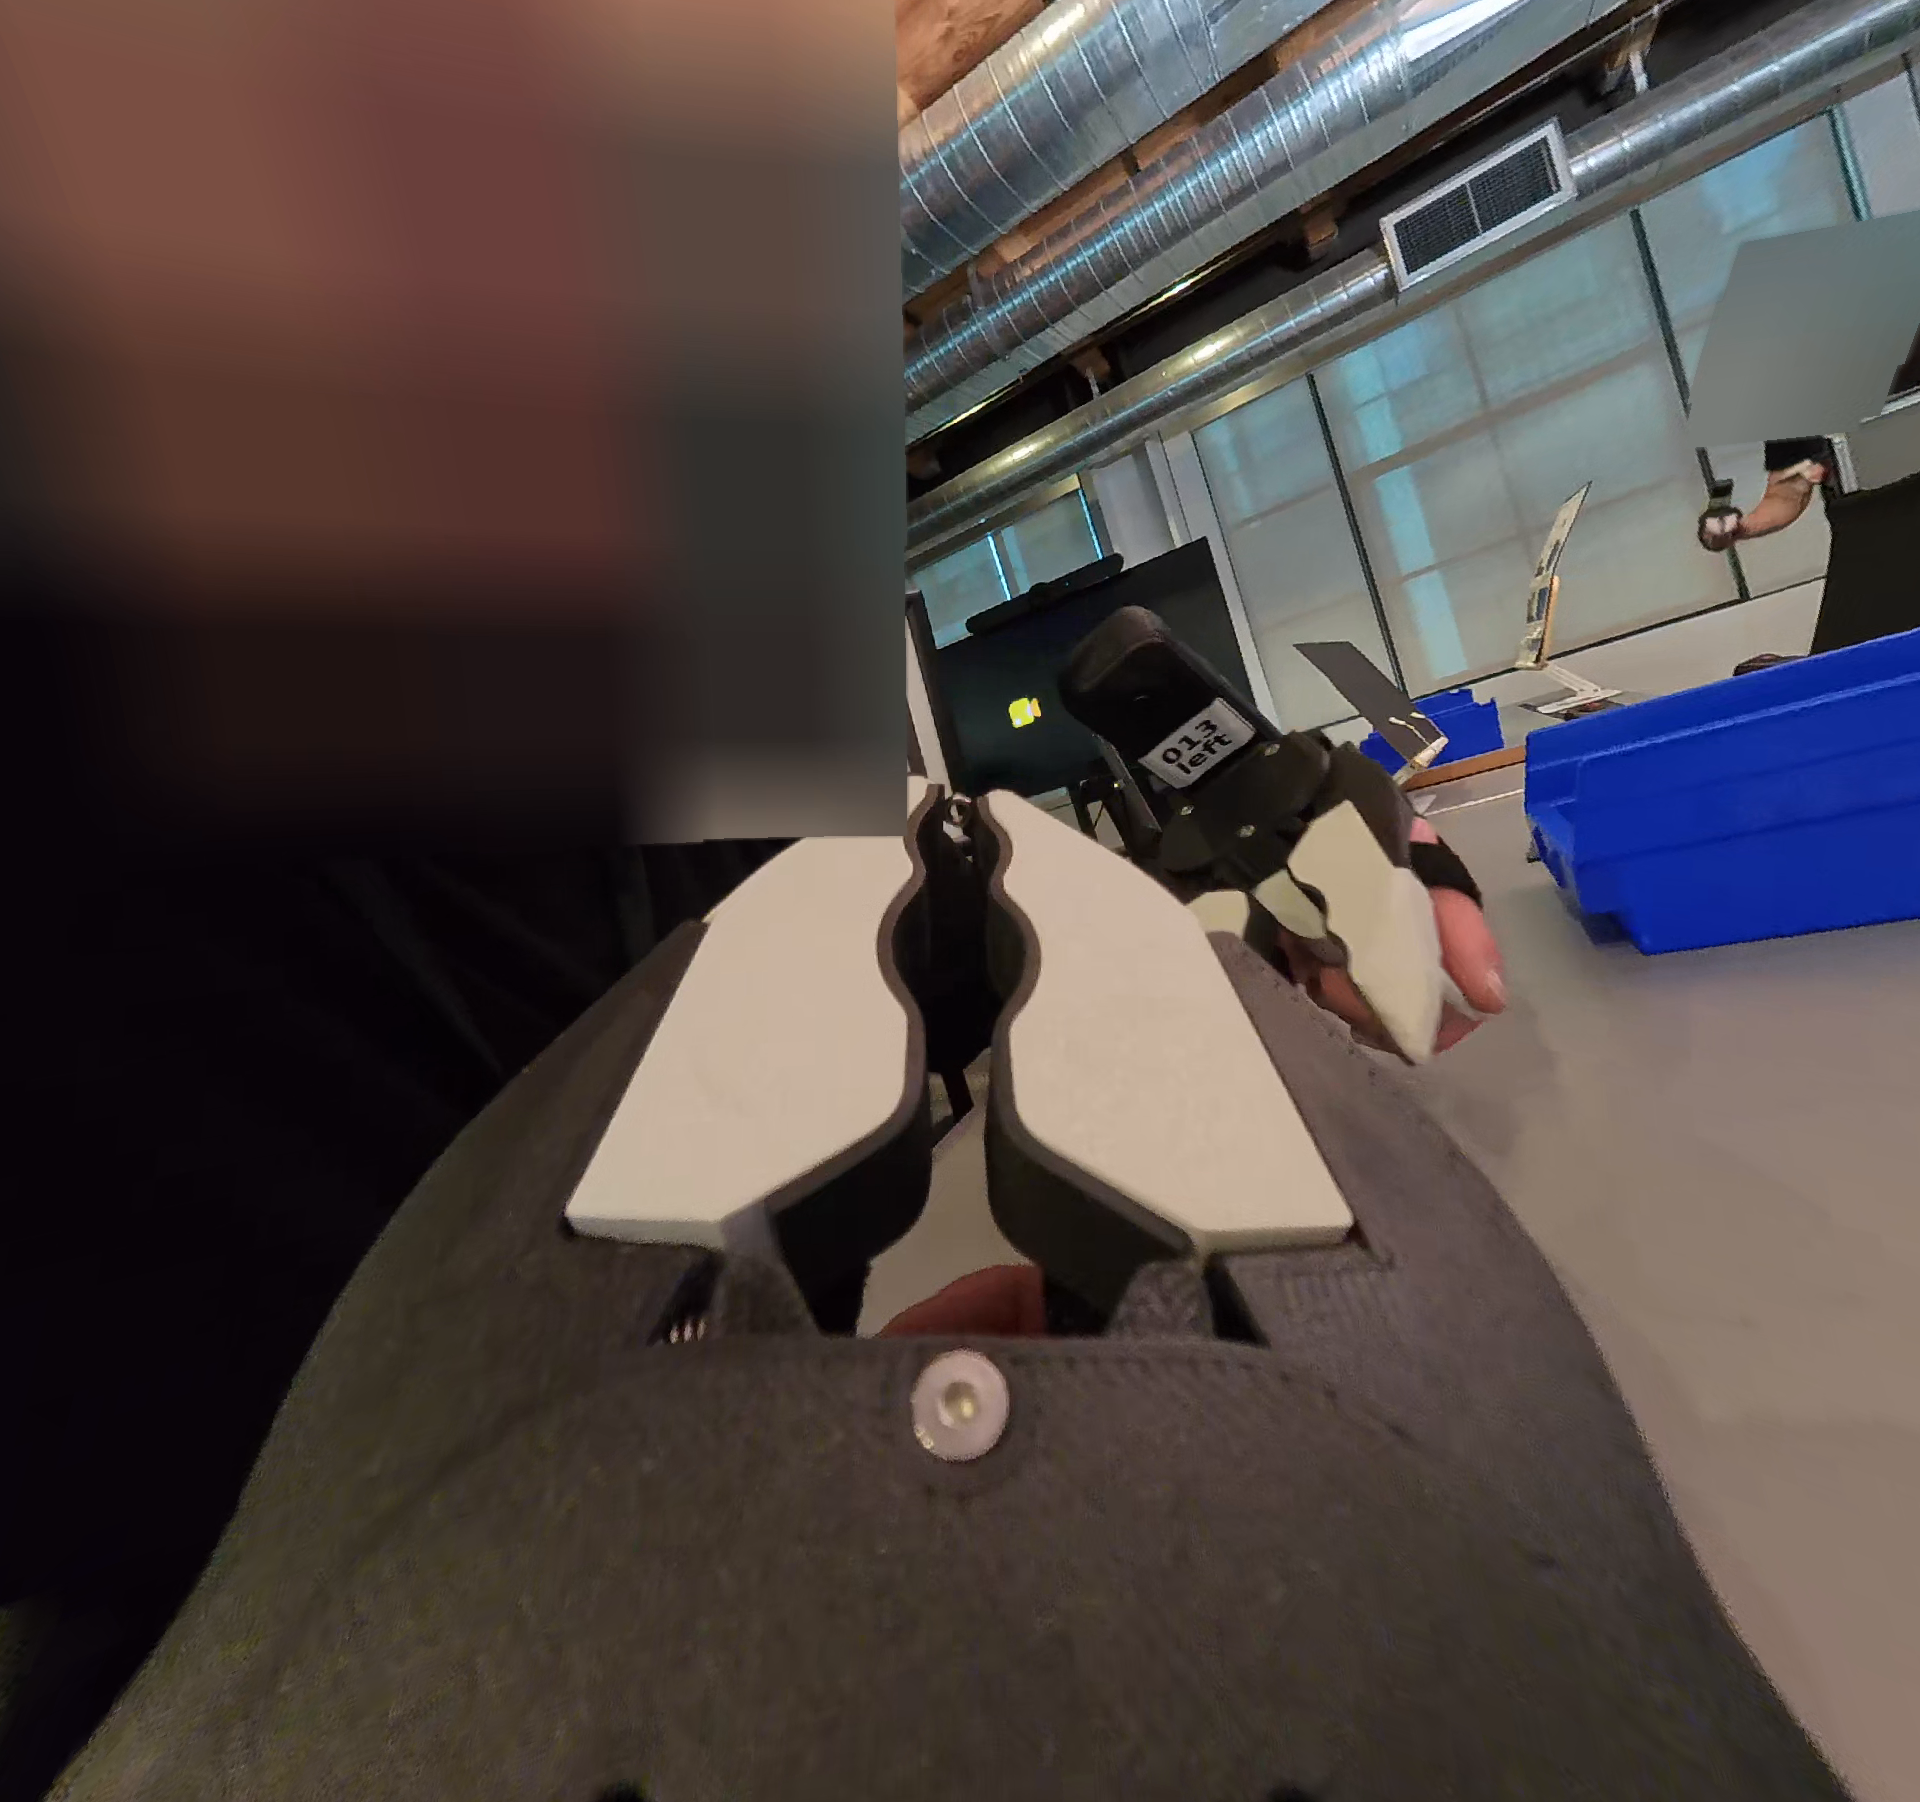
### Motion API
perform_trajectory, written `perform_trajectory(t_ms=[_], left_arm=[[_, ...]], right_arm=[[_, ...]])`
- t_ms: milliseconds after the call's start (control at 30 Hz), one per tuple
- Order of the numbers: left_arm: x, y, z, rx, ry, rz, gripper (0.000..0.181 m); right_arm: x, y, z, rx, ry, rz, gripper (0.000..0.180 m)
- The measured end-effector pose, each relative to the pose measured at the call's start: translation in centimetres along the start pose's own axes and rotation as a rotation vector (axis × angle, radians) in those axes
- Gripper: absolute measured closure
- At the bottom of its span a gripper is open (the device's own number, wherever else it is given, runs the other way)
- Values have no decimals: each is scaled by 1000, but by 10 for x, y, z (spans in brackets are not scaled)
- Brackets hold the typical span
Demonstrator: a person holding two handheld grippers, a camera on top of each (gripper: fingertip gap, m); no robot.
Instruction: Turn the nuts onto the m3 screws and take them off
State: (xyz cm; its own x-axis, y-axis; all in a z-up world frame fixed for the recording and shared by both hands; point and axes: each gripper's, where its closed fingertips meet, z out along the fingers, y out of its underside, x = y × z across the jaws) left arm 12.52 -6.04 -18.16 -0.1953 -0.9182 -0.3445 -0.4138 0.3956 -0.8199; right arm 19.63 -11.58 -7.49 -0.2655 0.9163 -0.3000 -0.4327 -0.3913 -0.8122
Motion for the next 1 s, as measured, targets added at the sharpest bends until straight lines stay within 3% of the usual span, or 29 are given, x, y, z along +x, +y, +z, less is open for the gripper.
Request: perform_trajectory(t_ms=[33, 567, 1000], left_arm=[[-3, 9, 1, -40, -16, -28, 155], [3, 75, 5, -372, 75, -313, 162], [7, 75, 5, -360, 128, -363, 178]], right_arm=[[0, 1, 0, -7, 1, 0, 175], [2, 9, 1, -46, 14, 3, 175], [4, 13, 2, -62, 26, 5, 175]])
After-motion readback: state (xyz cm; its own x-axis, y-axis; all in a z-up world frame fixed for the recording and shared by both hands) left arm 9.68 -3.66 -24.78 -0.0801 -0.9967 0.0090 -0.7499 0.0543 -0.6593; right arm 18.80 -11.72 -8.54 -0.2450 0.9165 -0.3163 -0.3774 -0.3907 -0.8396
